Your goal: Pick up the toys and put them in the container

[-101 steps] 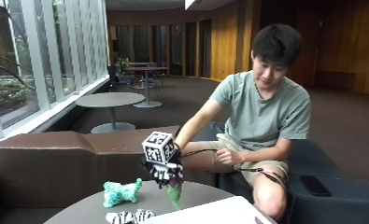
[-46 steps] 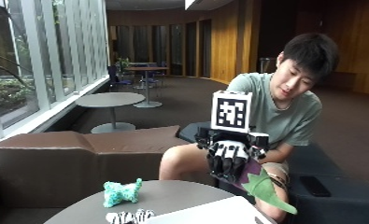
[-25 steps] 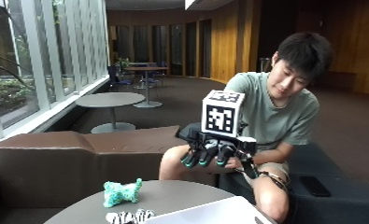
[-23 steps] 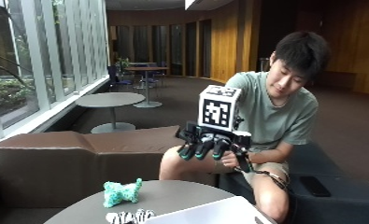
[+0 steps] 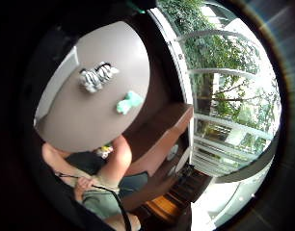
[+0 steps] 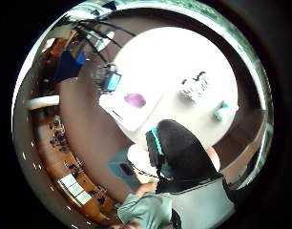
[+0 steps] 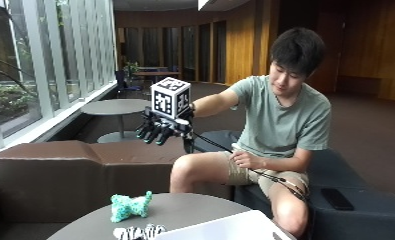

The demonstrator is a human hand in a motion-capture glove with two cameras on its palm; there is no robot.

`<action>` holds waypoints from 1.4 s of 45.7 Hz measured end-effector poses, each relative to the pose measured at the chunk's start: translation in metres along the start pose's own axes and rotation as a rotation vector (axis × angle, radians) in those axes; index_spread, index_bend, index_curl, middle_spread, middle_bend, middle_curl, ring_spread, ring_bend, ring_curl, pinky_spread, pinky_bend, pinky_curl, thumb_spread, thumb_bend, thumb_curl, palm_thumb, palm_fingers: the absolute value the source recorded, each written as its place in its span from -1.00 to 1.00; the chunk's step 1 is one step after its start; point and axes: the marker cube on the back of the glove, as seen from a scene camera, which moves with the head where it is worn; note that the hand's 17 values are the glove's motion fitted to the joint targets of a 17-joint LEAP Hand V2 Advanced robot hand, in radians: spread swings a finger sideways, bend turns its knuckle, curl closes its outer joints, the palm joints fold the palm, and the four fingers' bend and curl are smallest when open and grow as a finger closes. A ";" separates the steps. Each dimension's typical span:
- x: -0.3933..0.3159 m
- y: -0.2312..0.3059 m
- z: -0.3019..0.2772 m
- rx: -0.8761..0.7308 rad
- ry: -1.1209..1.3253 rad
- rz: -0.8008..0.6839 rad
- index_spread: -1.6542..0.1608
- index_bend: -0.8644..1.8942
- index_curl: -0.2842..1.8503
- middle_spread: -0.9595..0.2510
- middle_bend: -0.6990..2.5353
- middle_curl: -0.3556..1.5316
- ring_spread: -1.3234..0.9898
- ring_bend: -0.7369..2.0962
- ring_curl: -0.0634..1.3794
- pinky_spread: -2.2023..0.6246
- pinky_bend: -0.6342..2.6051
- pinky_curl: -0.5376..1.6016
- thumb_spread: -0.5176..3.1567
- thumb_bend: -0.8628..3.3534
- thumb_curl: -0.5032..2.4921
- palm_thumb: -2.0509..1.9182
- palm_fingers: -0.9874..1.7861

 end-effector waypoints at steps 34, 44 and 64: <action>0.159 -0.014 0.241 -0.263 0.028 -0.321 0.58 -0.34 -0.60 0.53 -0.51 -0.36 0.14 -0.35 -0.49 0.58 -0.15 -0.19 -0.03 -0.59 -0.41 0.10 -0.51; 0.182 -0.047 0.338 -0.470 0.279 -0.315 0.58 -0.34 -0.61 0.56 -0.52 -0.41 0.15 -0.36 -0.49 0.57 -0.08 -0.16 -0.03 -0.57 -0.39 0.20 -0.54; 0.159 -0.071 0.358 -0.082 -0.170 -0.021 0.50 0.12 -0.40 0.18 -0.23 -0.26 -0.10 -0.02 -0.33 0.40 -0.15 -0.19 -0.03 -0.55 -0.36 0.28 0.49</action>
